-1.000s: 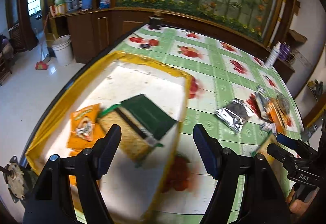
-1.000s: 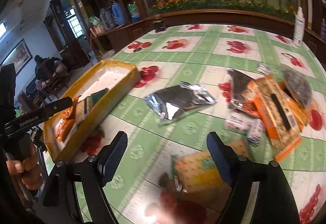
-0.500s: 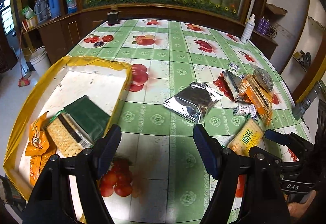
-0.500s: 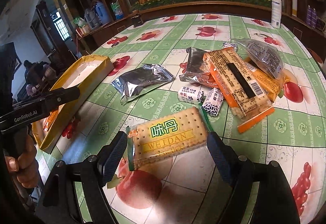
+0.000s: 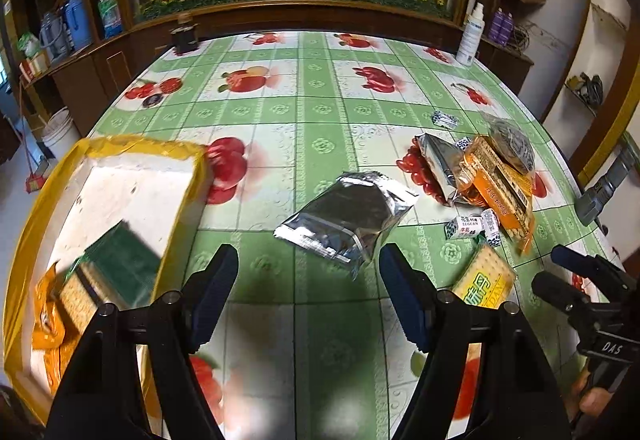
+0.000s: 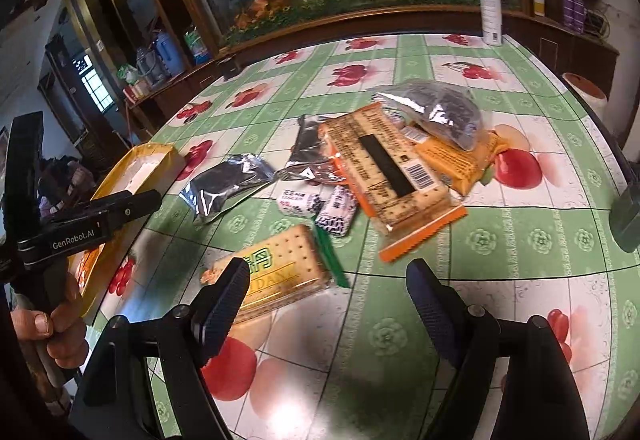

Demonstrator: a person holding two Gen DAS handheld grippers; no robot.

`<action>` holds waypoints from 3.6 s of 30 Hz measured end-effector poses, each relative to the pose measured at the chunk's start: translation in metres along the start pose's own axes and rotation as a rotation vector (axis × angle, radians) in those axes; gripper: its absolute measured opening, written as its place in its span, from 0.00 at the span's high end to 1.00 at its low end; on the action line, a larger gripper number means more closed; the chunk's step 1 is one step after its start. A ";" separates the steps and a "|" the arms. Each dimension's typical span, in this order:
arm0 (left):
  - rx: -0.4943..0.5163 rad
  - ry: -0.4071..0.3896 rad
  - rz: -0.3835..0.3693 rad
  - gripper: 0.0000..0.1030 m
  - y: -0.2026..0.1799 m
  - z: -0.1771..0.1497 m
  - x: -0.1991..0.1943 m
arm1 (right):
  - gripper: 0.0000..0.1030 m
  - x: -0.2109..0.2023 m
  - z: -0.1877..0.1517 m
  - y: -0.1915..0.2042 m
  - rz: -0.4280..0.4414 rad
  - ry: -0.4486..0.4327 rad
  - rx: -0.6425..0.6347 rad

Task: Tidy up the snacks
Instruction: 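Grasp the silver foil bag with the left tool while the right tool grasps a large cracker pack, then carry the silver bag and cracker pack to the tray and release them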

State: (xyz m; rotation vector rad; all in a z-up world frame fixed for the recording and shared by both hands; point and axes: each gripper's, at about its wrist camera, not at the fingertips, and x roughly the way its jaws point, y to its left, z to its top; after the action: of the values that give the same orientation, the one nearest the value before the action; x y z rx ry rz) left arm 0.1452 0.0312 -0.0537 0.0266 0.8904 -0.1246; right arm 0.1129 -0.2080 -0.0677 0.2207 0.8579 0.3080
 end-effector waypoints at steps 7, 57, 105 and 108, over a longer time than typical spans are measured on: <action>0.081 0.015 -0.017 0.29 -0.020 0.009 0.014 | 0.20 0.003 0.010 -0.028 -0.027 -0.007 0.046; 0.080 0.076 -0.092 0.45 -0.025 0.007 0.062 | 0.46 0.059 0.048 -0.024 0.020 0.071 -0.073; -0.235 -0.066 0.086 0.44 0.092 -0.065 -0.058 | 0.47 0.024 0.004 0.152 0.314 0.055 -0.228; -0.259 -0.069 0.099 0.44 0.104 -0.068 -0.060 | 0.47 0.030 0.008 0.165 0.334 0.063 -0.242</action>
State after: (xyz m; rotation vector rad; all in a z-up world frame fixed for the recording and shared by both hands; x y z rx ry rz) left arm 0.0678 0.1456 -0.0533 -0.1736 0.8295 0.0827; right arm 0.1078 -0.0440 -0.0322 0.1284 0.8364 0.7291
